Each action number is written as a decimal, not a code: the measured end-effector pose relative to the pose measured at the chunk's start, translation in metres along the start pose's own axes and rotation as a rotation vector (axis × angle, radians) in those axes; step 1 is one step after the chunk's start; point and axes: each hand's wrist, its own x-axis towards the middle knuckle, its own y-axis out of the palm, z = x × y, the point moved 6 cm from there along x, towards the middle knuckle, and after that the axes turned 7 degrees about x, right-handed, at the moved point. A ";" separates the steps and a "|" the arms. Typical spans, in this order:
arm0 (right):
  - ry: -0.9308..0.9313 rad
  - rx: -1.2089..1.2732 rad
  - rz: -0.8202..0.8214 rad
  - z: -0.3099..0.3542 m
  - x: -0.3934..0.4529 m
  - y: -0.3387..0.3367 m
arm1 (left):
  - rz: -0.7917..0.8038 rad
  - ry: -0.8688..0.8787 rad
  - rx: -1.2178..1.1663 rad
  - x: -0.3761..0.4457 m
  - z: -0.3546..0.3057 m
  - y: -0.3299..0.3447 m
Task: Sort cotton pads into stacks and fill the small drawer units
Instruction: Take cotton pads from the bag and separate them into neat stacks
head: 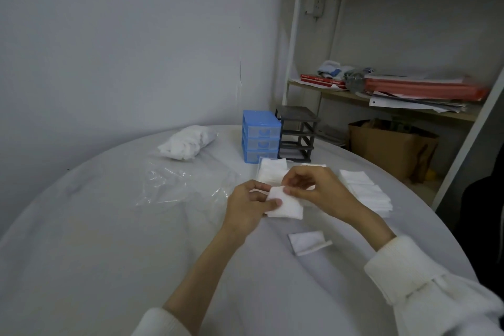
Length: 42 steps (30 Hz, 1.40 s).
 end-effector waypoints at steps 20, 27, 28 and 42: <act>0.249 0.239 -0.048 -0.031 -0.018 -0.012 | 0.207 0.012 0.046 -0.006 0.002 0.017; 0.373 0.466 -0.141 -0.040 -0.026 -0.018 | 0.118 -0.119 0.005 -0.004 0.013 0.011; 0.376 0.497 -0.140 -0.039 -0.026 -0.017 | 0.100 -0.140 -0.011 -0.005 0.014 0.010; 0.396 0.583 -0.248 -0.035 -0.026 0.008 | 0.000 -0.216 -0.293 -0.006 0.015 0.015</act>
